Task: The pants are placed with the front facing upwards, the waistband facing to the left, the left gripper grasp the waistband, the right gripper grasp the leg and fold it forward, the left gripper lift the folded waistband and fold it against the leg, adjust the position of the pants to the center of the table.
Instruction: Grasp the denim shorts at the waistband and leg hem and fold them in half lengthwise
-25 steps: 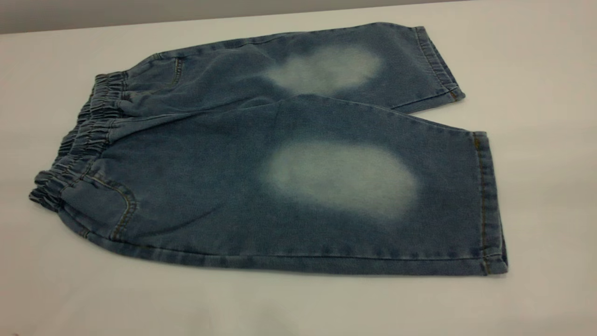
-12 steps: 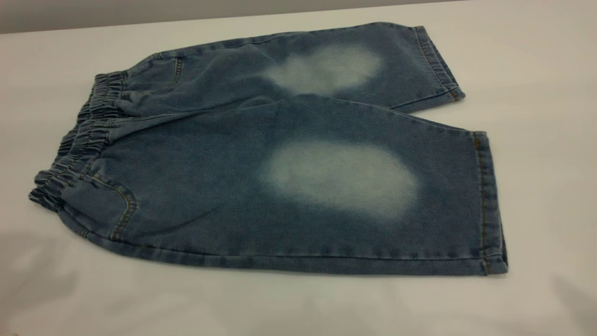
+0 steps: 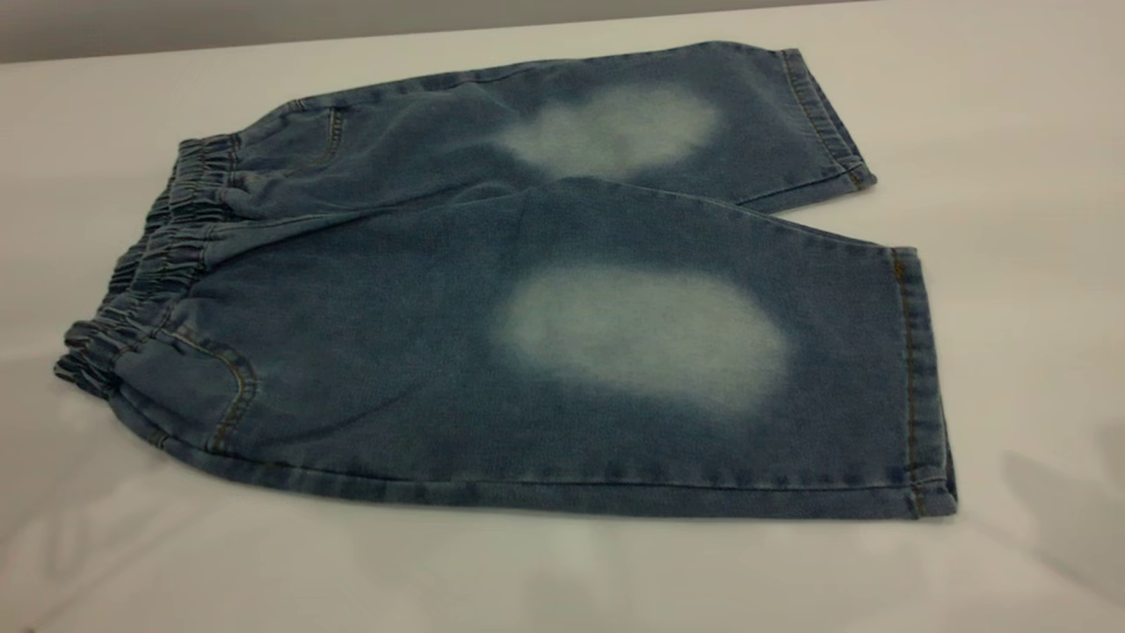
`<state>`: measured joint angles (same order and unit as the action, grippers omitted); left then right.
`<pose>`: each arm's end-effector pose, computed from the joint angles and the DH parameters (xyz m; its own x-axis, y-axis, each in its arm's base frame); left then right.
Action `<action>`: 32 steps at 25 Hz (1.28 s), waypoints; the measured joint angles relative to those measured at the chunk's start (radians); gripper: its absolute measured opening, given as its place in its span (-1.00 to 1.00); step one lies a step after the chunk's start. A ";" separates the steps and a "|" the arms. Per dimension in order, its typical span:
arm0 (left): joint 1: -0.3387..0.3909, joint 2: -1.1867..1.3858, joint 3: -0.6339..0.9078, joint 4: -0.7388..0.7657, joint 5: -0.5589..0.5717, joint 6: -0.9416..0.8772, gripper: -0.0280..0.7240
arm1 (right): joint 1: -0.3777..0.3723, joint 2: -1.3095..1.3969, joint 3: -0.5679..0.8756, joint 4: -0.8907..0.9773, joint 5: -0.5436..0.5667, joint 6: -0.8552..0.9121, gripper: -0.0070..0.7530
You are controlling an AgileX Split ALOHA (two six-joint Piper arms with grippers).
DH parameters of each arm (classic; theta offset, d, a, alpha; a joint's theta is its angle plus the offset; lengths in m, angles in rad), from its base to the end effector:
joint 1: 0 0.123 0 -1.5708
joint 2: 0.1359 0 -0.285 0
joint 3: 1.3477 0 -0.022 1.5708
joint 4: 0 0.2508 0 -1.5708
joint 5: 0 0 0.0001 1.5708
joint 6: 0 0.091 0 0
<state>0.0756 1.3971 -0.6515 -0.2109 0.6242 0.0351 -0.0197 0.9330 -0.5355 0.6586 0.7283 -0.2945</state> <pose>0.2277 0.0061 0.1854 -0.9387 -0.2069 -0.2756 -0.1687 0.9732 -0.1560 0.1591 0.0340 0.2508 -0.8290 0.2239 -0.5125 -0.0399 0.8903 0.4535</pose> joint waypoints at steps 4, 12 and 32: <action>0.055 0.025 0.000 -0.103 0.006 0.085 0.14 | 0.000 0.049 0.000 0.004 -0.031 -0.013 0.18; 0.274 0.097 -0.001 -0.225 0.039 0.146 0.12 | 0.000 0.122 0.000 0.076 -0.052 -0.113 0.18; 0.402 0.405 -0.031 -0.792 0.016 0.978 0.14 | 0.000 0.160 0.000 0.224 -0.058 -0.258 0.18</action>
<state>0.4779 1.8016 -0.6828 -1.0024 0.6403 1.0127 -0.0197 1.0933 -0.5355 0.8828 0.6704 -0.5526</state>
